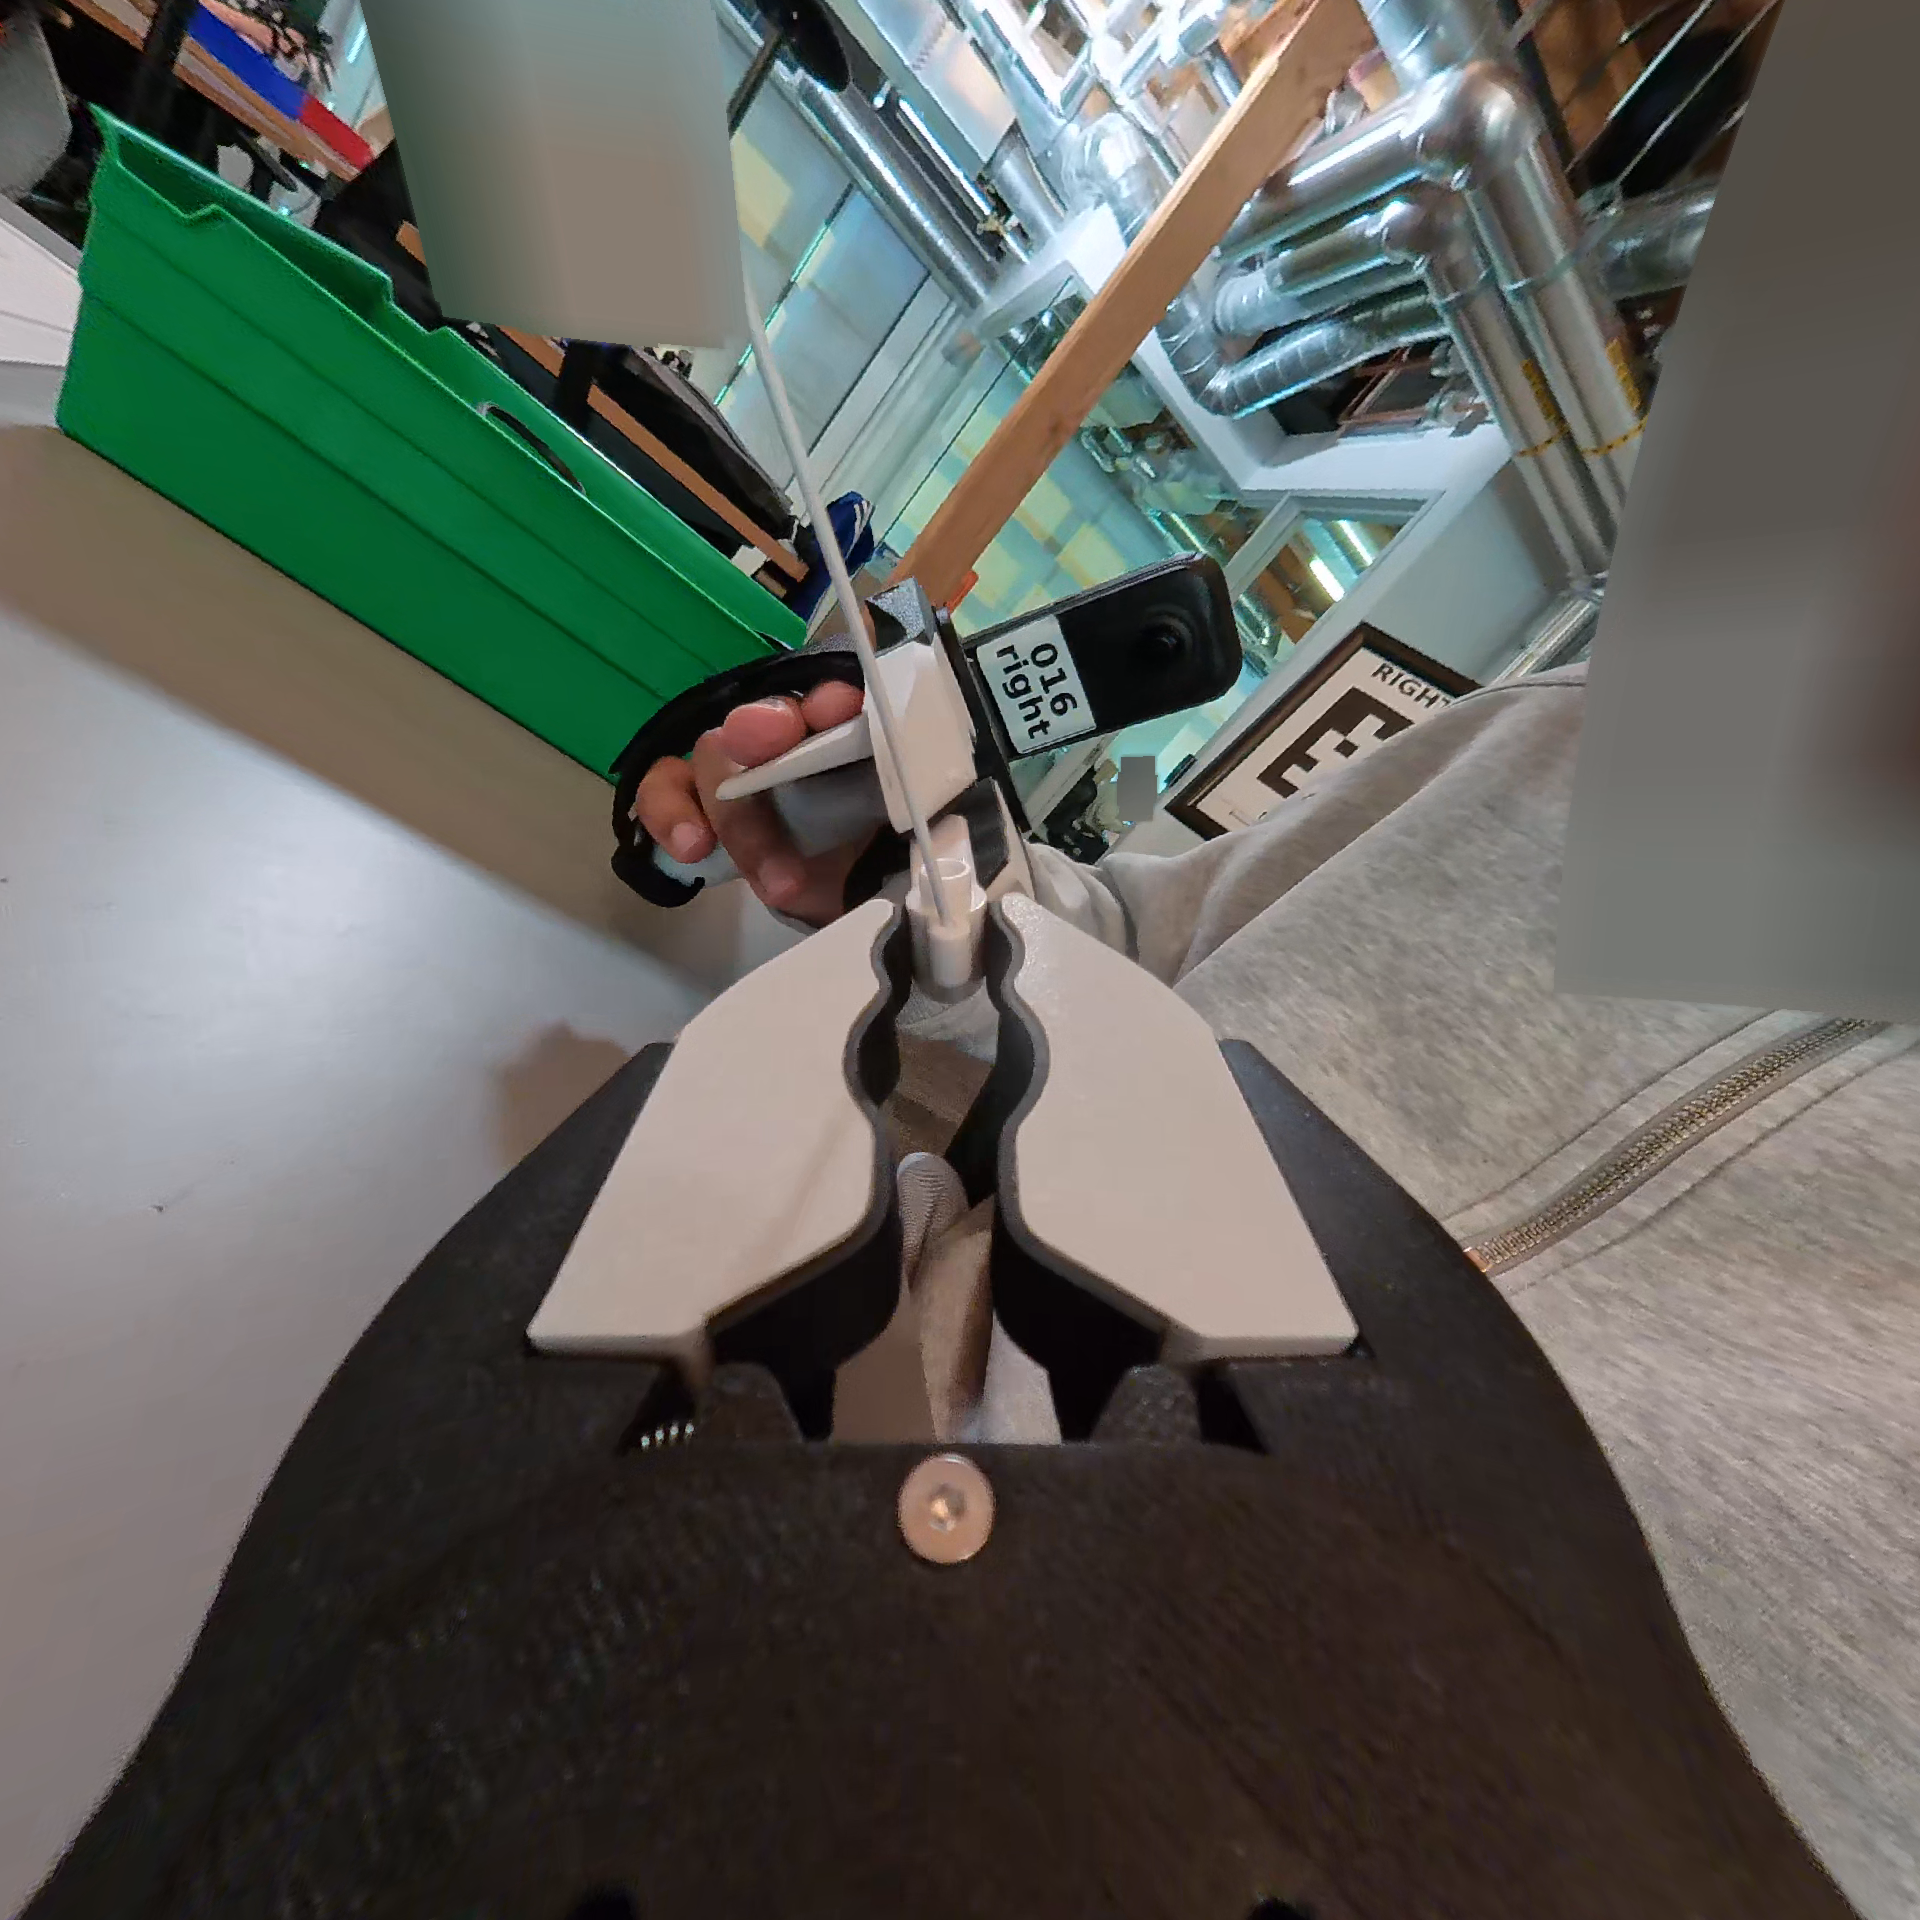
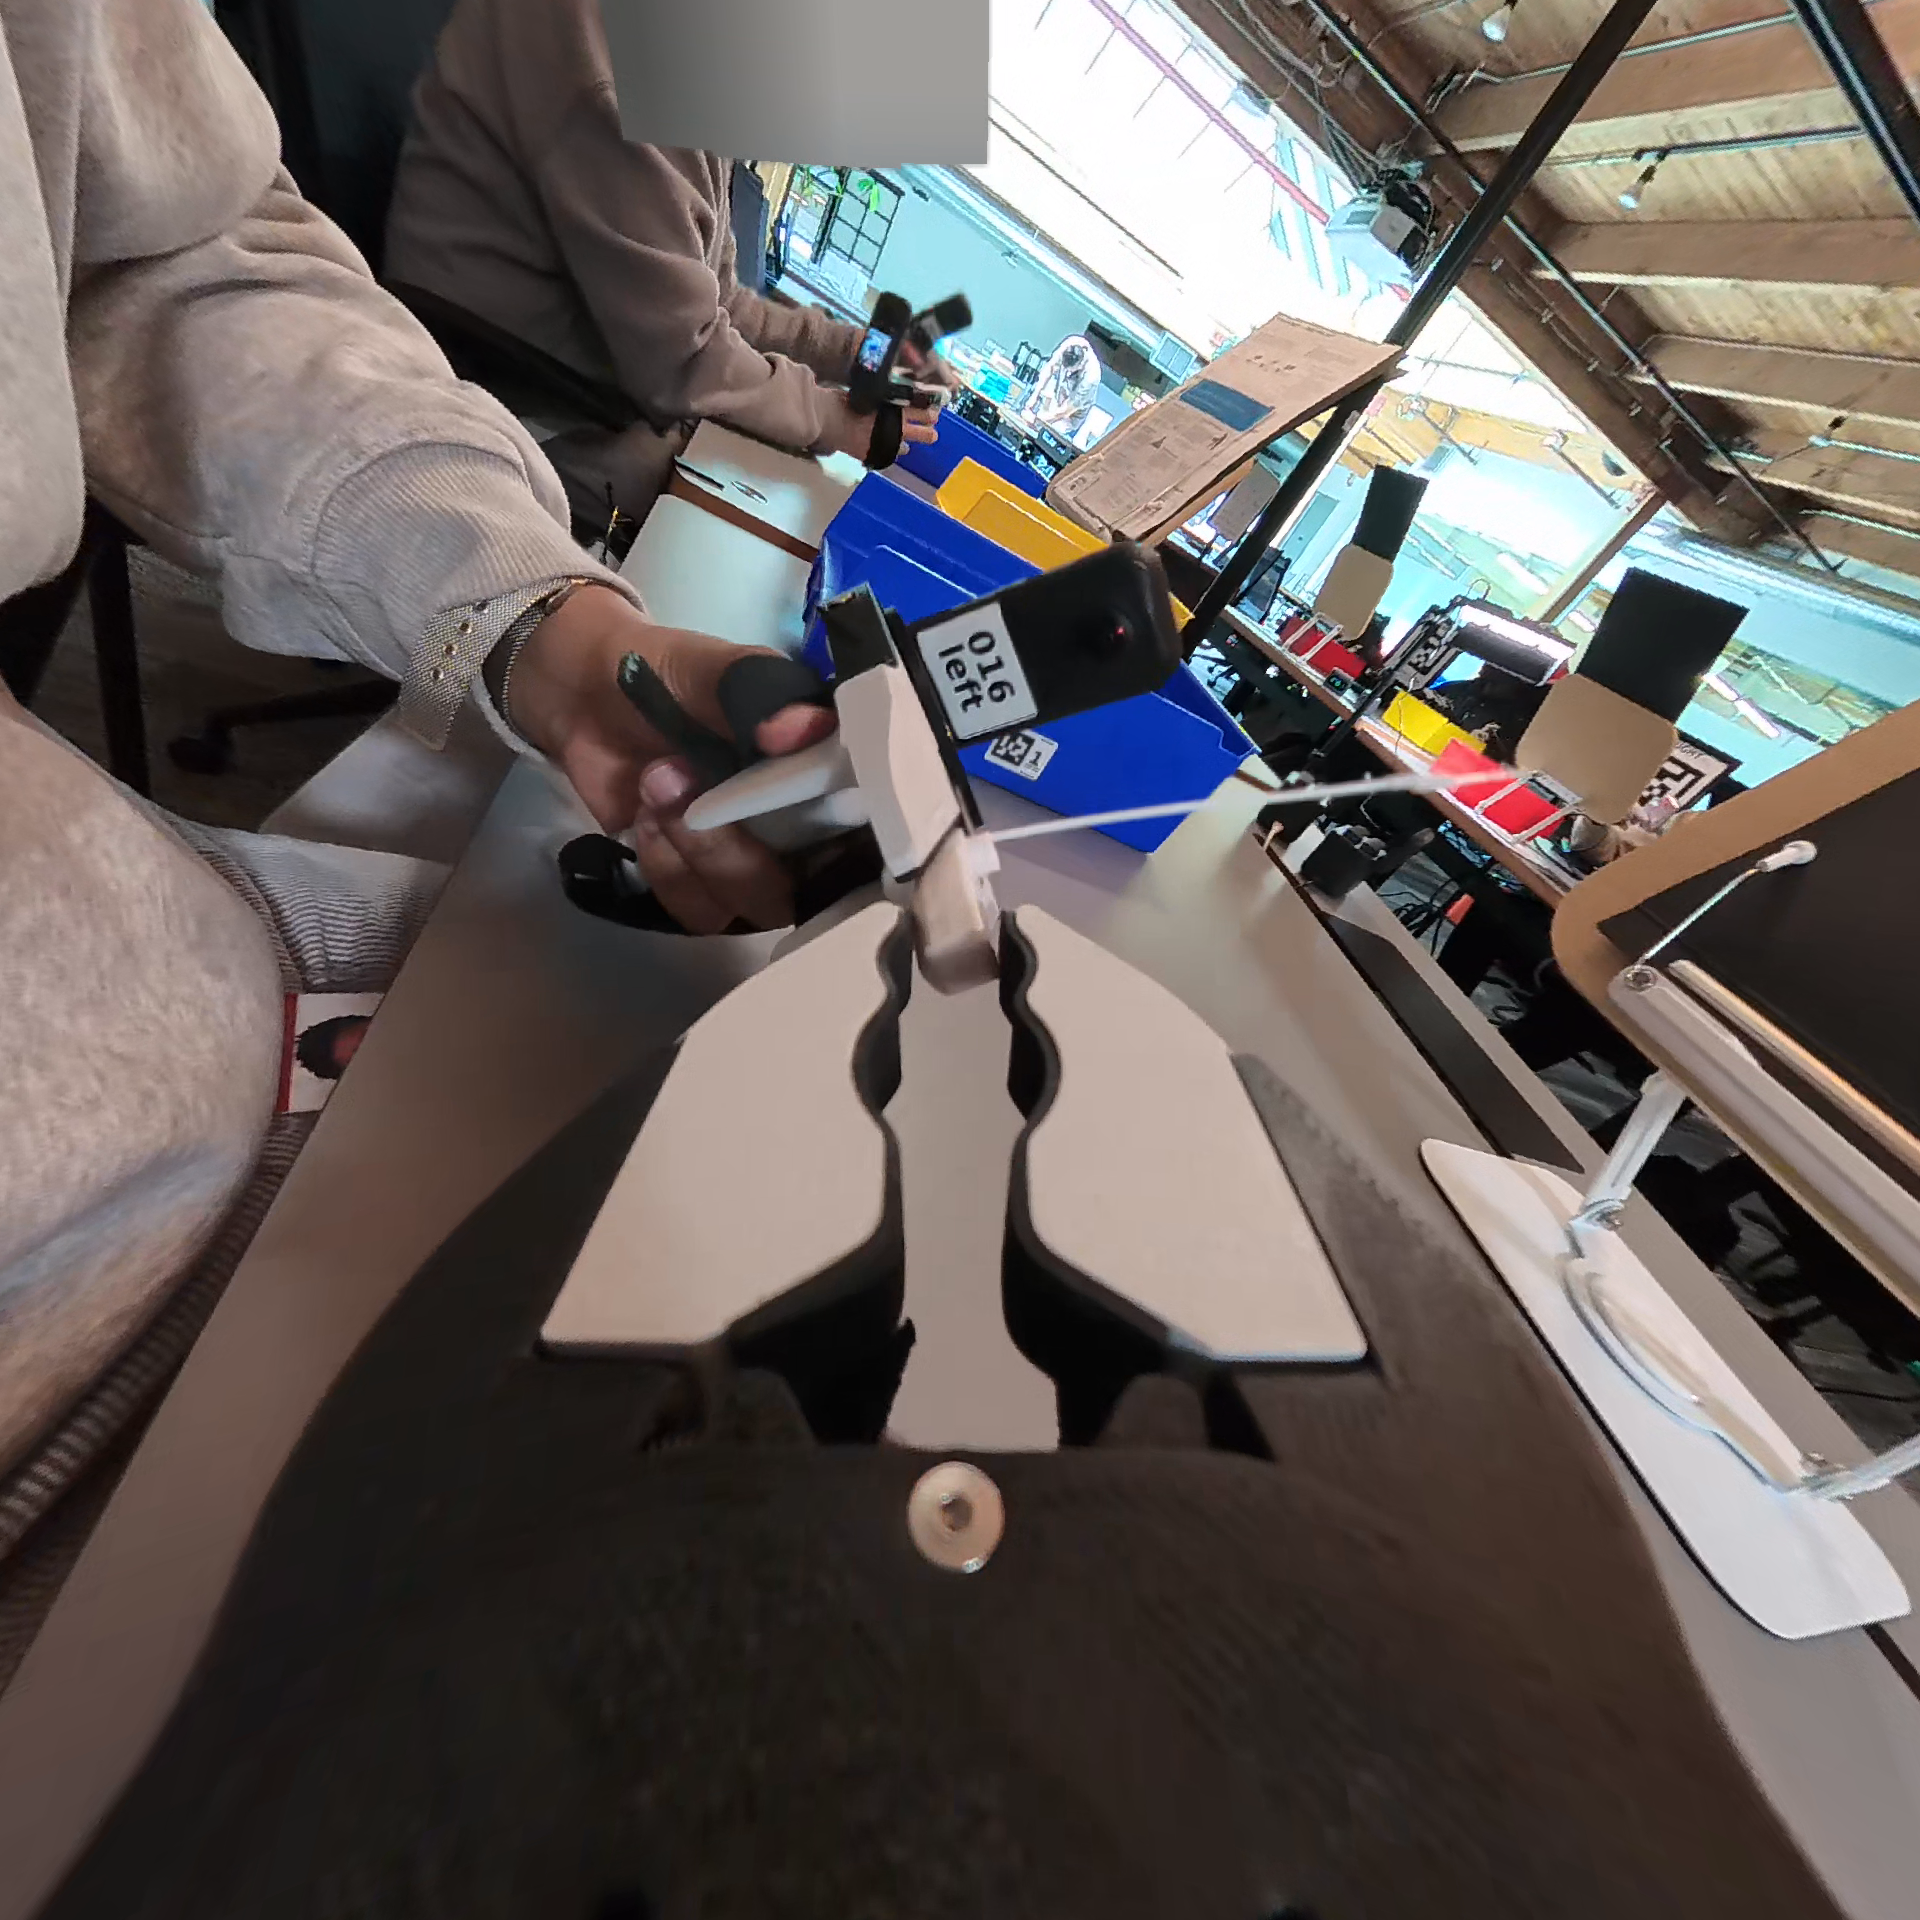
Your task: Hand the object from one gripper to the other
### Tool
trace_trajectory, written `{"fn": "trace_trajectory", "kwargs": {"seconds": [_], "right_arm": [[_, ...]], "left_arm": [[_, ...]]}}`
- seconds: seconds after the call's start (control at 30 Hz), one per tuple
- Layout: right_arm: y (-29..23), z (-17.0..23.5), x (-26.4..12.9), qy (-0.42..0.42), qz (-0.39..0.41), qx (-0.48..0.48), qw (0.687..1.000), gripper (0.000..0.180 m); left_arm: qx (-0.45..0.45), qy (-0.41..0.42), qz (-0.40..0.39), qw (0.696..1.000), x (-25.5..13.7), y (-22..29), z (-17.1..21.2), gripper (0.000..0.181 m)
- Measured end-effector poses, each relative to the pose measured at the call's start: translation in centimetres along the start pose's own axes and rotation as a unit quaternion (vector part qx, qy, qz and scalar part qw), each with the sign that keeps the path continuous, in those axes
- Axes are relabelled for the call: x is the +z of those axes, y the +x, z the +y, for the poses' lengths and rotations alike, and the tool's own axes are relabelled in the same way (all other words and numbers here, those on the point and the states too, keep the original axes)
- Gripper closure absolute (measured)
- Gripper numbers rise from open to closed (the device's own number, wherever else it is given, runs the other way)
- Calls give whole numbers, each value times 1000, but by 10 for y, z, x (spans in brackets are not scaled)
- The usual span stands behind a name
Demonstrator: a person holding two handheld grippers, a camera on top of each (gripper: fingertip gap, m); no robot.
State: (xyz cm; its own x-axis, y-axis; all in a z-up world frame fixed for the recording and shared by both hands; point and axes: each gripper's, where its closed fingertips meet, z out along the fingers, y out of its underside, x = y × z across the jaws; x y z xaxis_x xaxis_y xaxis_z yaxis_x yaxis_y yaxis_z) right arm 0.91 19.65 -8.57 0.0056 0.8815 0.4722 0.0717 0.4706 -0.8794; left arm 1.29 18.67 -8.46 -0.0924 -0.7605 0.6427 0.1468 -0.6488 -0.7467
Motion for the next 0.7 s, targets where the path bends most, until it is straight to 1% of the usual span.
{"fn": "trace_trajectory", "kwargs": {"seconds": [0.03,0.07,0.13,0.17,0.3,0.43,0.53,0.7], "right_arm": [[1,0,0,-1,2,2,1000,164],[2,0,1,-1,6,5,1000,165],[7,-1,0,-1,21,15,1000,165],[10,-1,-1,0,28,24,999,165],[22,-2,-7,15,47,100,994,165],[31,-7,-12,51,45,217,974,165],[36,-12,-15,86,28,325,941,165],[39,-13,-16,128,-27,492,861,166]], "left_arm": [[-1,5,-1,1000,0,-1,-1,168],[0,11,-5,1000,-1,-2,-2,167],[4,27,-18,999,-2,-6,-6,148],[7,35,-22,999,-3,-7,-8,143],[20,58,-49,997,-8,-13,-15,133],[57,66,-95,992,-12,-21,-19,130],[123,61,-146,980,-16,-24,-23,132],[258,33,-224,939,-18,-22,-26,139]]}}
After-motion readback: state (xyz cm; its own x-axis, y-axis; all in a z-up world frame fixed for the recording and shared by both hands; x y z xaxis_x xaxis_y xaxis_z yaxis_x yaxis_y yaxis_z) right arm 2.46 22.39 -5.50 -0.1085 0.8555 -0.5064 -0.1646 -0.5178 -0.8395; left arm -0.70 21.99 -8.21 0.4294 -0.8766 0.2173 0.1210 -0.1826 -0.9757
